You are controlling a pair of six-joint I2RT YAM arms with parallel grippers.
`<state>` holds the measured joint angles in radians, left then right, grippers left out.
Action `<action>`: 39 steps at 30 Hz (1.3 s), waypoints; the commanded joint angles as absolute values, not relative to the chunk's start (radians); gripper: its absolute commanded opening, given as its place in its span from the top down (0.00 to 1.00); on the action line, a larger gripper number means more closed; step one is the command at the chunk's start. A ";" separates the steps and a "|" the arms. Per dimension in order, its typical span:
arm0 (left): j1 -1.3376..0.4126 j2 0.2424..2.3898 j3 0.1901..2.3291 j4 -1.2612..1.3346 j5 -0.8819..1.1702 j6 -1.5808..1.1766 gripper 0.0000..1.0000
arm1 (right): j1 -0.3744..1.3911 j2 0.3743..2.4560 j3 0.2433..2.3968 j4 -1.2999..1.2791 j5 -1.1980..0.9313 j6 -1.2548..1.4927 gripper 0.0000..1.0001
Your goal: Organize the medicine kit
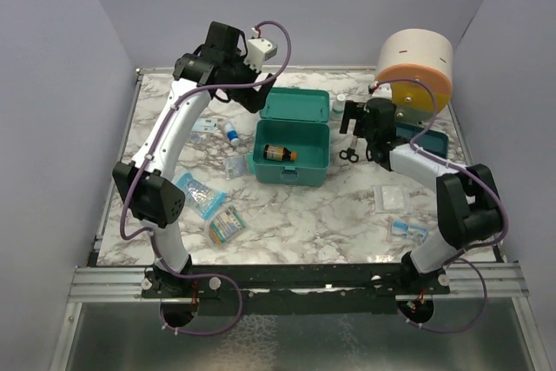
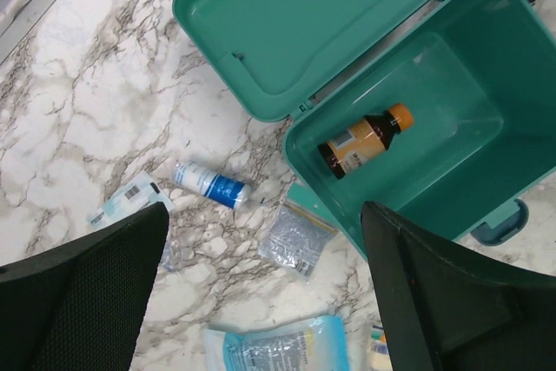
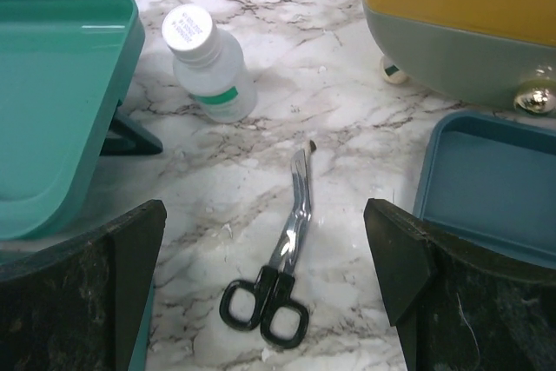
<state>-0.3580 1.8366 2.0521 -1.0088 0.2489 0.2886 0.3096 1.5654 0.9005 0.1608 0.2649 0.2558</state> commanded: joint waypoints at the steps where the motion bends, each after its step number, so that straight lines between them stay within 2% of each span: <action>1: -0.360 1.769 2.026 -0.937 0.297 0.219 0.05 | 0.311 1.655 0.964 0.303 0.308 0.231 0.00; 4: -0.360 1.763 2.022 -0.935 0.321 0.212 0.01 | 0.313 1.714 1.003 0.330 0.304 0.219 0.00; 32: -0.354 1.760 2.018 -0.920 0.346 0.229 0.01 | 0.315 2.036 1.245 0.336 0.273 0.218 0.00; 39: -0.353 1.755 2.007 -0.920 0.342 0.221 0.01 | 0.315 2.078 1.282 0.340 0.296 0.223 0.04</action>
<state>-0.3592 1.7969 2.0113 -0.9421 0.3214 0.2302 0.3107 2.0445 1.2430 0.3157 0.2729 0.2134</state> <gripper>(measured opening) 0.991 0.973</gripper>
